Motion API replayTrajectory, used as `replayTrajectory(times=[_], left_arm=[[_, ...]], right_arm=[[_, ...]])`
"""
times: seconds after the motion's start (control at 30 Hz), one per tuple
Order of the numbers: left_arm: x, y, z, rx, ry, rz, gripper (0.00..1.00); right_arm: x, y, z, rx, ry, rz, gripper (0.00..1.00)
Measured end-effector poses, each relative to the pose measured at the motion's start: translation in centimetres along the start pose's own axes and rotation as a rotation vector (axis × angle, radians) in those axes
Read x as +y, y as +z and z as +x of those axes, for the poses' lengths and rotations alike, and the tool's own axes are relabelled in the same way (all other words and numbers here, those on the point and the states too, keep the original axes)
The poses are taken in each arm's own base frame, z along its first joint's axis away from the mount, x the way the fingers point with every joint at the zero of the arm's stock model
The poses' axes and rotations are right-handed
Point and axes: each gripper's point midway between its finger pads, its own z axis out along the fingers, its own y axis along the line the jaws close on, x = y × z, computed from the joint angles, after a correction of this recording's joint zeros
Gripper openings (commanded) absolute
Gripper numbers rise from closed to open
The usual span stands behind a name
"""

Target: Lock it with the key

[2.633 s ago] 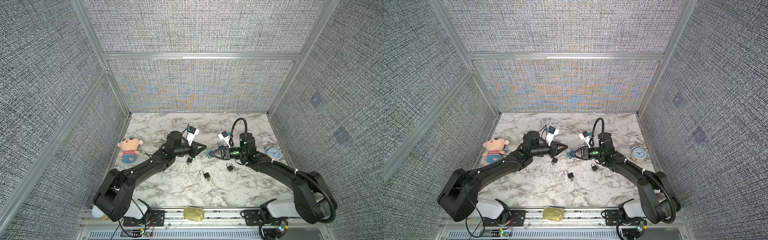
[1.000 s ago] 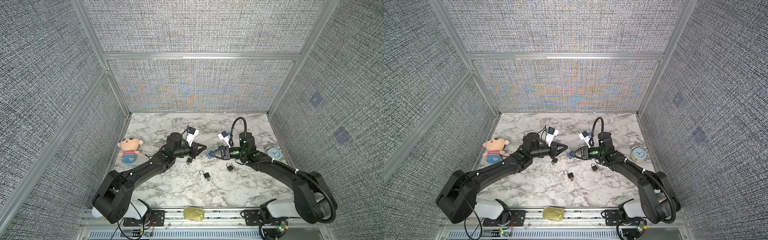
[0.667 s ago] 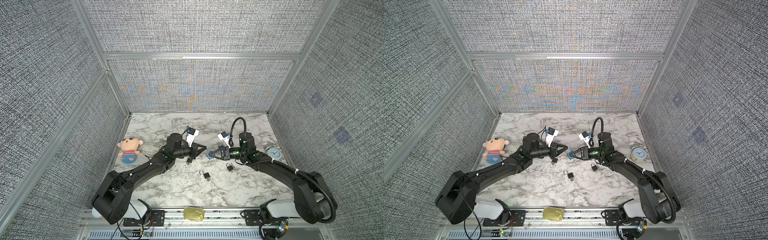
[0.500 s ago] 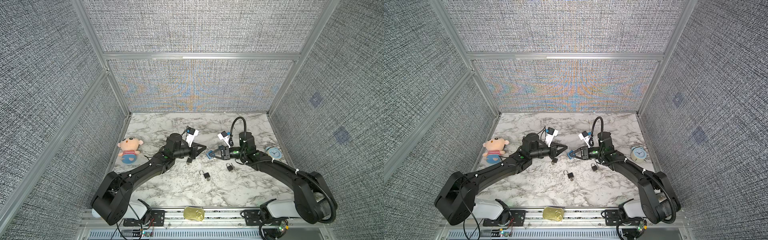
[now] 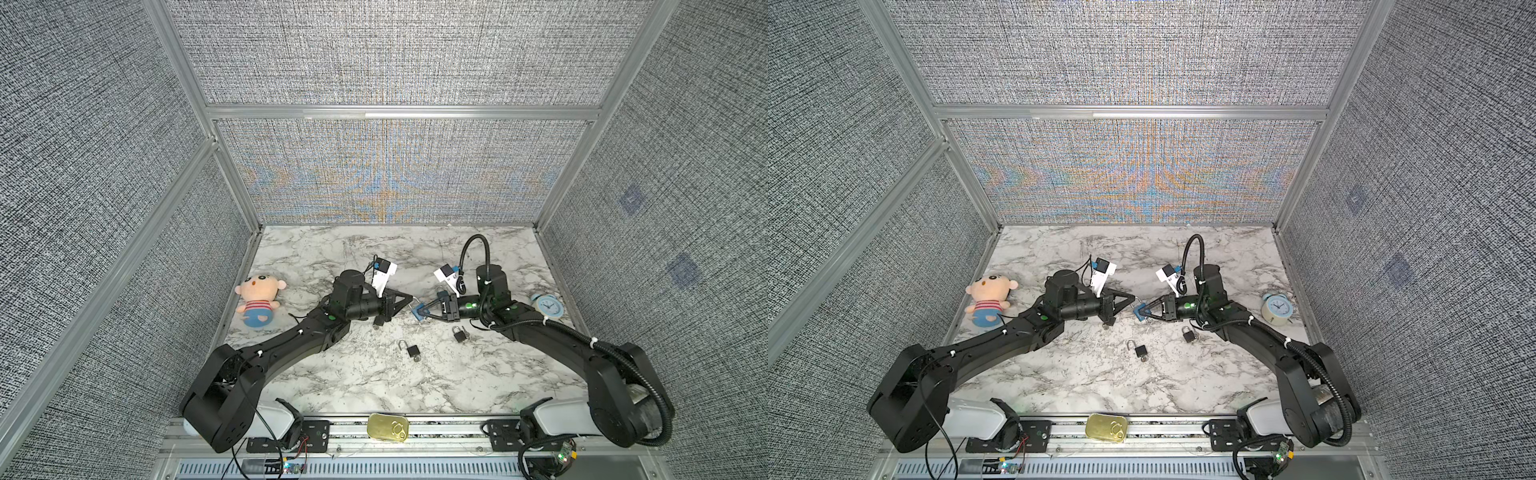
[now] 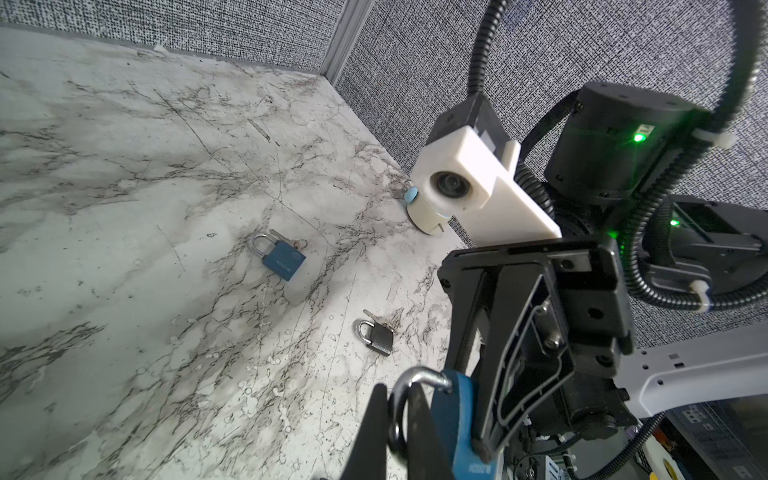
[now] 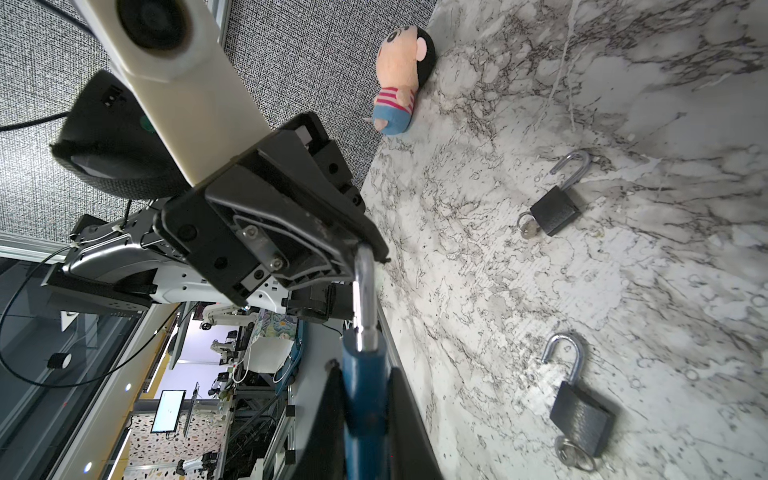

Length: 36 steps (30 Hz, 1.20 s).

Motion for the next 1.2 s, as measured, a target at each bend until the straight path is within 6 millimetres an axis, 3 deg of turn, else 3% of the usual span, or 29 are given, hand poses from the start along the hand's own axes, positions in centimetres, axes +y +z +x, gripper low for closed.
replayTrajectory(times=[1.2], left_arm=[[-0.44, 0.05, 0.61, -0.002, -0.013, -0.009, 0.01]], right_arm=[[-0.15, 0.02, 0.2, 0.01, -0.001, 0.008, 0.0]])
